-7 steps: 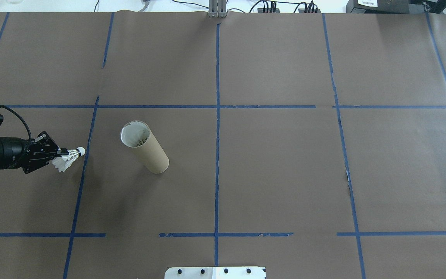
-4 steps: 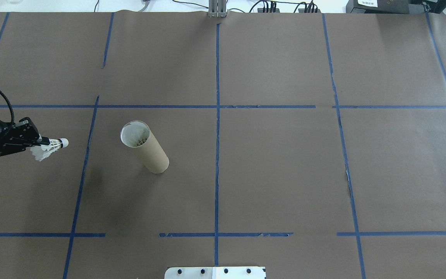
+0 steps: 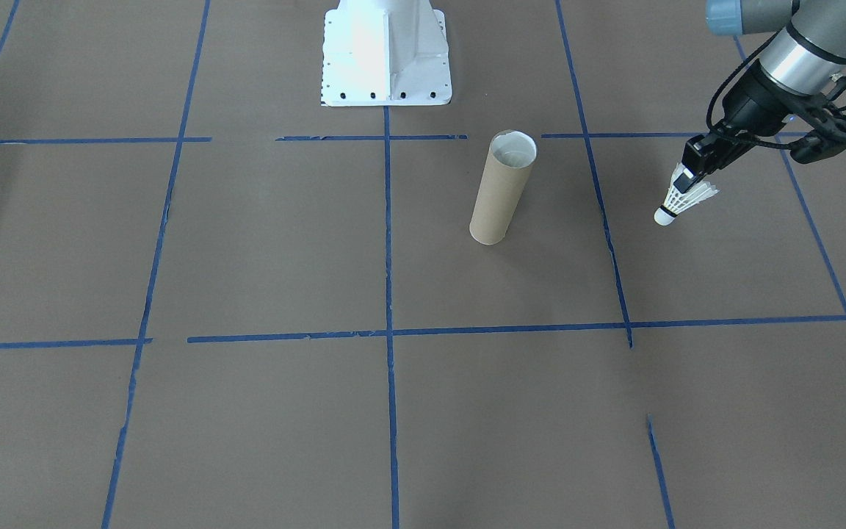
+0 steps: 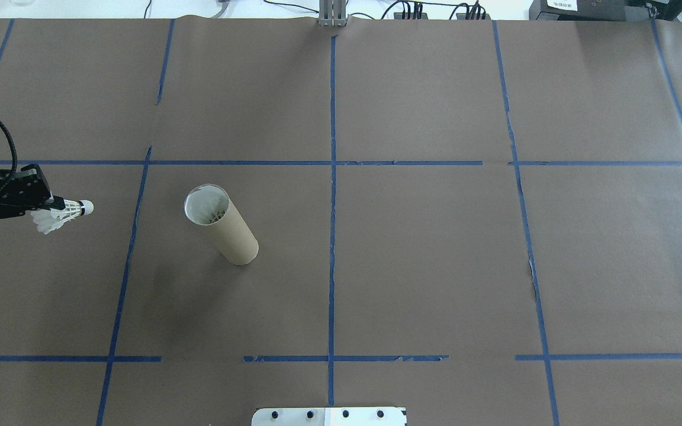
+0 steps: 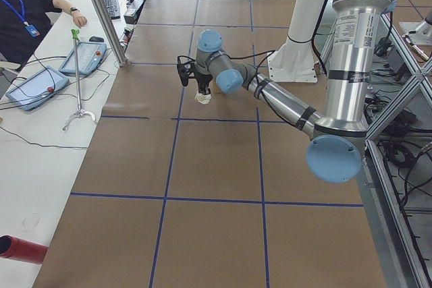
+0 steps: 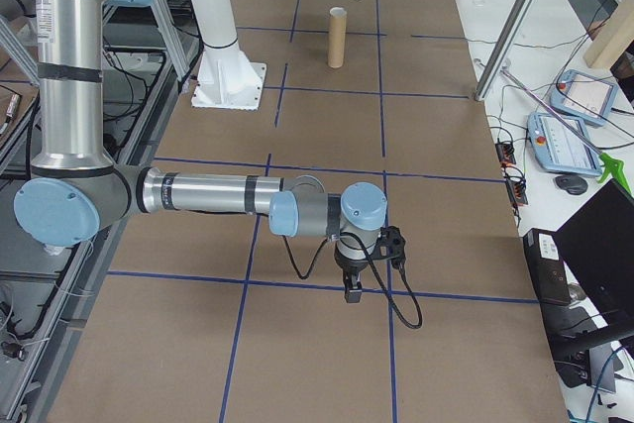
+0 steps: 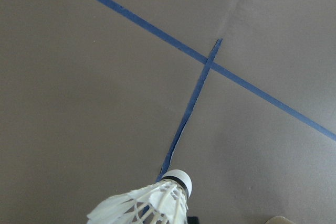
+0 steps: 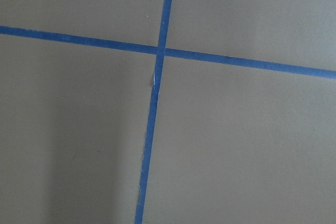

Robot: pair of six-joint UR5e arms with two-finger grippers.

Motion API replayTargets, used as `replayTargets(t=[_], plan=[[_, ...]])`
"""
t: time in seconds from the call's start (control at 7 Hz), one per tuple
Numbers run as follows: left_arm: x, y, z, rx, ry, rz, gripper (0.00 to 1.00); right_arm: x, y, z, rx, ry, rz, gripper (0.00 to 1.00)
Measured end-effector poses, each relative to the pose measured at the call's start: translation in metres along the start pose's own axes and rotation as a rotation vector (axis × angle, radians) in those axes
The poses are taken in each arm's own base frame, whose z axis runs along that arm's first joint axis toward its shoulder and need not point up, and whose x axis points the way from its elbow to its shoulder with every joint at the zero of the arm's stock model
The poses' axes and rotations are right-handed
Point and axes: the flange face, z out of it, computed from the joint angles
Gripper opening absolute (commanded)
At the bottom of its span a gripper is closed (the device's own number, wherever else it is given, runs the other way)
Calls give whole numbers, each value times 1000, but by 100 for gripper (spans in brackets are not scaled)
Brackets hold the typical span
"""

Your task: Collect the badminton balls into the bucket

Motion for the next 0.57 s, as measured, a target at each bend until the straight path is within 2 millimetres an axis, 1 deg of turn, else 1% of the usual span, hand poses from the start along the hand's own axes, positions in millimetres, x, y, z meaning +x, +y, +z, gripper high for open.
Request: replayTargets(t=[0.14, 0.29, 0.43, 0.57], plan=[[46, -1, -25, -1, -49, 7, 0, 0, 0, 0, 0, 0, -1, 100], [94, 5, -50, -10, -91, 2, 0, 0, 0, 0, 1, 0, -1, 100], [137, 21, -69, -20, -138, -1, 0, 0, 0, 0, 1, 0, -1, 100], [176, 46, -77, -27, -205, 6, 0, 0, 0, 0, 0, 0, 0, 100]])
